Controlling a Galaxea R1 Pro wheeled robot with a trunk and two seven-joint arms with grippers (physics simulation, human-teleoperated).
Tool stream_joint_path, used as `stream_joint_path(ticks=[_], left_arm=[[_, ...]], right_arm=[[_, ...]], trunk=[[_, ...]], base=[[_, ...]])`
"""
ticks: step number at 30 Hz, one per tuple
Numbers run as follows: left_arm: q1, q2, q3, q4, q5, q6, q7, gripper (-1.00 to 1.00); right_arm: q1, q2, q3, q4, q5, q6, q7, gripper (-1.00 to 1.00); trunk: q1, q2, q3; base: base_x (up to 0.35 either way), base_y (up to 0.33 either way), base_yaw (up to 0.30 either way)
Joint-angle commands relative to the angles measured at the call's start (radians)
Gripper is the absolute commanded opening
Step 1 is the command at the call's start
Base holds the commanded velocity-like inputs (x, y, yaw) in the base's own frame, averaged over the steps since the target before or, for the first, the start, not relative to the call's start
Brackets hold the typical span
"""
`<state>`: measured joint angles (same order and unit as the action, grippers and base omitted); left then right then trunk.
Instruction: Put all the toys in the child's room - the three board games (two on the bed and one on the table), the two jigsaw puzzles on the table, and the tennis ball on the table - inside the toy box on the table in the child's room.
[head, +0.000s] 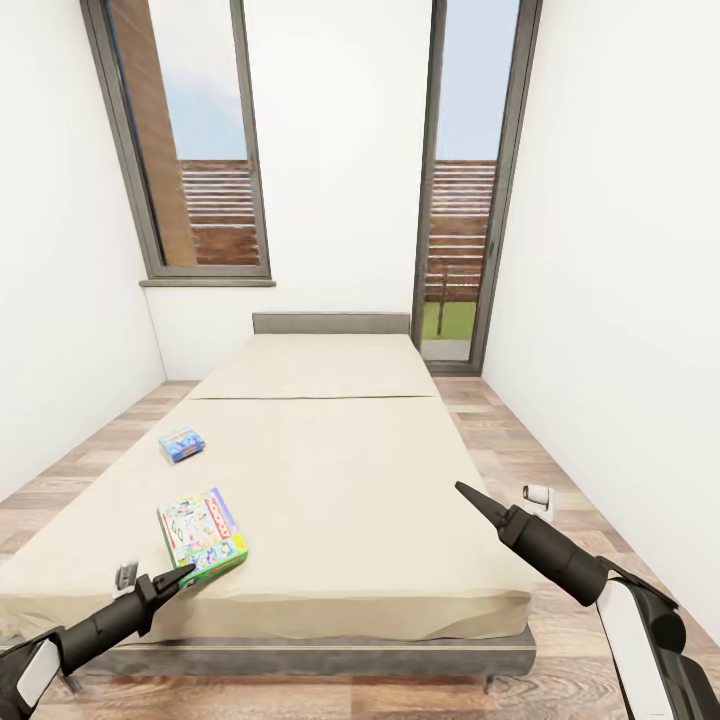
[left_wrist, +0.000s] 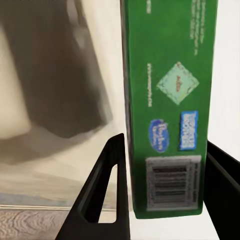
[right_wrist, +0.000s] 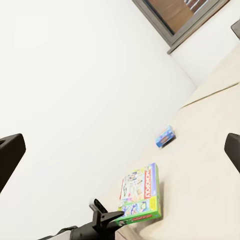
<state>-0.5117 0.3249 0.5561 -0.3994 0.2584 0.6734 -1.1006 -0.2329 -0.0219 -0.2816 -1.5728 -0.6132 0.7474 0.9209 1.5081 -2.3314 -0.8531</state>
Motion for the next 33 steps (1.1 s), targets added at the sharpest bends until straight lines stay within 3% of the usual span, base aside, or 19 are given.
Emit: stream_joint_path(ticks=[1, 9, 33], left_arm=[[-0.001, 0.0, 0.002, 0.001, 0.0, 0.005, -0.003, -1.0], [-0.001, 0.0, 0.002, 0.001, 0.001, 0.005, -0.007, -1.0], [-0.001, 0.006, 0.001, -0.027, -0.001, 0.015, -0.009, -1.0]], right_arm=[[-0.001, 0.0, -0.001, 0.0, -0.003, 0.006, 0.001, 1.0], [-0.001, 0.002, -0.001, 0.0, -0.003, 0.006, 0.002, 1.0], [-0.002, 0.006, 0.01, 0.005, 0.0, 0.004, -0.044, 1.0]], trunk=[[0.0, 0.0, -0.001], [0.0, 0.0, -0.001], [-0.092, 0.168, 0.074]], base=[[0.0, 0.0, 0.0], [0.0, 0.0, 0.0], [0.0, 0.0, 0.0]])
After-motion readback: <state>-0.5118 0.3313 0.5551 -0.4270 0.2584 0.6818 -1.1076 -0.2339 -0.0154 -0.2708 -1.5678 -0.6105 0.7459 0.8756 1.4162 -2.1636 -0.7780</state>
